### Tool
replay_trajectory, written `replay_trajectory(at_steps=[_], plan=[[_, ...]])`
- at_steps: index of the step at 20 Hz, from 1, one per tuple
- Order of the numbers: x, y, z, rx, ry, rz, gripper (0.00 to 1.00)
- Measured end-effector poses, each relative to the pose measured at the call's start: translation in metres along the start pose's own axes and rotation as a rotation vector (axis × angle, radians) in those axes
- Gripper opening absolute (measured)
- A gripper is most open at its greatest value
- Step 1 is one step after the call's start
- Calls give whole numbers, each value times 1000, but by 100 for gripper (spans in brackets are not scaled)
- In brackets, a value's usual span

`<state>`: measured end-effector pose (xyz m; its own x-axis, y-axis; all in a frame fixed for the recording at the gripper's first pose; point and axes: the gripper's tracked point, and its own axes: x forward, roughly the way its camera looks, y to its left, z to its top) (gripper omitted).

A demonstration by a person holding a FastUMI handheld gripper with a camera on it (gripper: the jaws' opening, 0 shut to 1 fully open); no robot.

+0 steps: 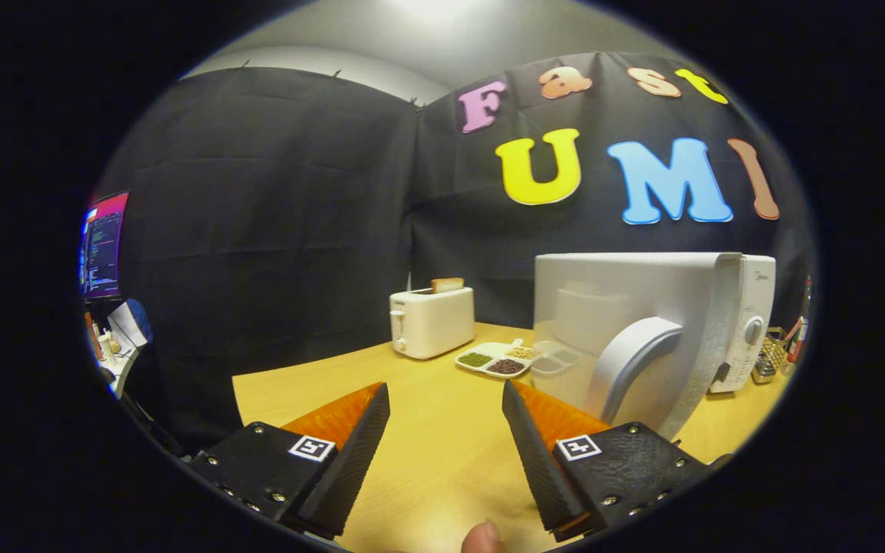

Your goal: Open the microwave, put the food inside, and close the microwave door.

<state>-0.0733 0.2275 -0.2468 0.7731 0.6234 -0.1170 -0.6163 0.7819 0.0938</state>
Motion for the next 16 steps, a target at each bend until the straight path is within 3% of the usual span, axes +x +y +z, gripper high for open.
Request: replay_trajectory(at_steps=[9,16], plan=[[17,-135,-3,63,34,-278,90],[45,-208,16,98,9,-429,90]])
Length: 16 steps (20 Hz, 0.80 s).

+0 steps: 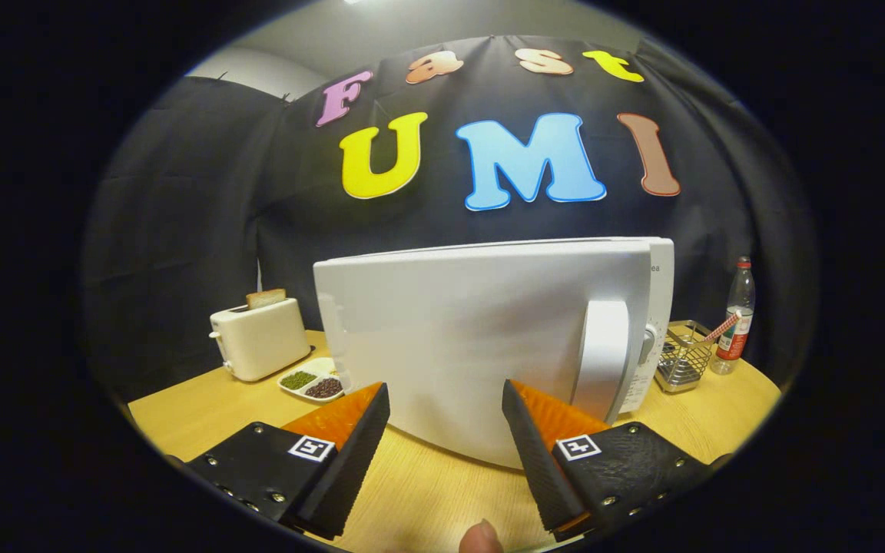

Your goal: Open the microwave, put the food inside, and close the microwave door.

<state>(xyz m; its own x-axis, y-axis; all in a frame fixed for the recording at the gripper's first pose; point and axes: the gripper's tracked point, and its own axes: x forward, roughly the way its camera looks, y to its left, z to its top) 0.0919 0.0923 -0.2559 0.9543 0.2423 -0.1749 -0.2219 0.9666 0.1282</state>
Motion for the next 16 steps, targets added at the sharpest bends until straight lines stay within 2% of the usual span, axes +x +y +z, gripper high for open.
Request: replay_trajectory(at_steps=[4,8,9,16], plan=[[35,-19,0,-7,9,-53,89],[62,-52,-4,86,42,-125,89],[61,-51,-3,115,30,-113,90],[69,-53,-7,19,37,-147,89]])
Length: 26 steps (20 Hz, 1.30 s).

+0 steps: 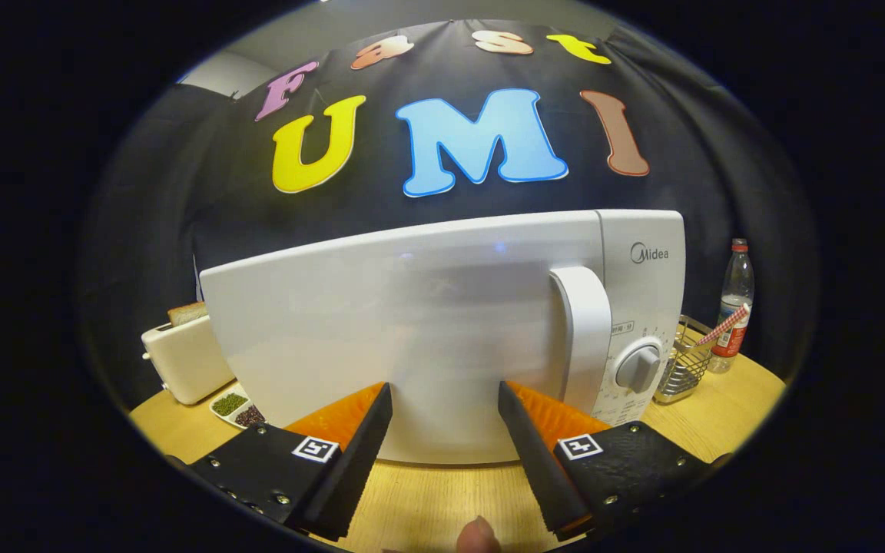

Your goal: Open the microwave, put the food inside, and close the microwave door.

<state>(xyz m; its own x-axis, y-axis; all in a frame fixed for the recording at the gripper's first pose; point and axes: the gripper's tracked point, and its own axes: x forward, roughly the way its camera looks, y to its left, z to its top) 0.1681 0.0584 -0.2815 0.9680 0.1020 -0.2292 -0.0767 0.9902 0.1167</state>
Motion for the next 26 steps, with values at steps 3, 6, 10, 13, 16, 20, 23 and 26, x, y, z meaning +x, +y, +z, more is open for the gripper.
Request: replay_trajectory(at_steps=[3,6,10,13,16,20,23,26], plan=[[-8,1,-2,14,44,29,90],[-39,14,15,56,43,75,90],[-97,28,56,20,-40,124,90],[-149,37,96,-62,-143,137,90],[-199,43,142,-165,-276,119,90],[-246,51,181,-237,-333,90,90],[-271,53,203,-205,-339,104,90],[-290,57,210,-128,-294,148,52]])
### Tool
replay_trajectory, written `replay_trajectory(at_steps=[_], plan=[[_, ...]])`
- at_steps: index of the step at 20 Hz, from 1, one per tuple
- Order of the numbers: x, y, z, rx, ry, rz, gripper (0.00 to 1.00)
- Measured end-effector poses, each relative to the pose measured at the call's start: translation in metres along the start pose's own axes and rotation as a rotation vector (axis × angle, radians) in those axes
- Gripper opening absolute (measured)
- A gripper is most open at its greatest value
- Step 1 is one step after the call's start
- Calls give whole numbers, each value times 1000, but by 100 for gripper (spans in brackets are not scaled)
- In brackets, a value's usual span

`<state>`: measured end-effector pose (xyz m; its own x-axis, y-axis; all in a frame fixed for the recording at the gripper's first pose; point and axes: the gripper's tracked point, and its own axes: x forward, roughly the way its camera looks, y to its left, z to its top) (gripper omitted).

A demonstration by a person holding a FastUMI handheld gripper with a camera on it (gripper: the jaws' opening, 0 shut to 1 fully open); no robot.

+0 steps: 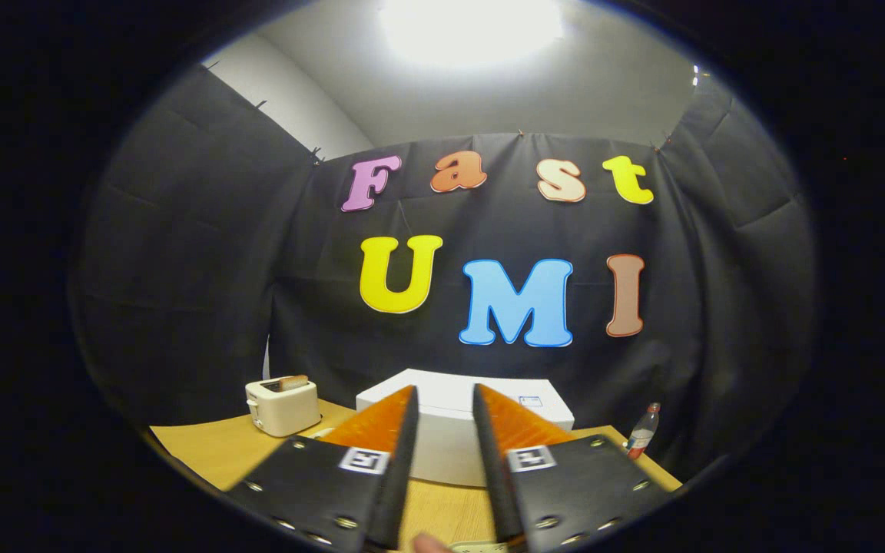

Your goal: Open the microwave, put the food inside, and close the microwave door.

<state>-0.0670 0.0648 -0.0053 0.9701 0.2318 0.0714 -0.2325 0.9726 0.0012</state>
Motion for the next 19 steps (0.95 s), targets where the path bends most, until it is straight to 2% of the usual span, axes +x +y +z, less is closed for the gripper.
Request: replay_trajectory(at_steps=[1,3,9,10,12,14,15,17,19], plan=[[0,-8,5,-6,5,-28,33],[1,-17,21,-27,-9,-49,21],[2,-47,40,-55,-36,-168,21],[0,-46,41,-54,-44,-166,25],[-2,-40,36,-54,-41,-143,59],[-4,-42,30,-59,-22,-147,63],[-3,-41,29,-62,-18,-146,83],[-3,-37,25,-67,2,-132,92],[-3,-35,22,-62,15,-123,93]])
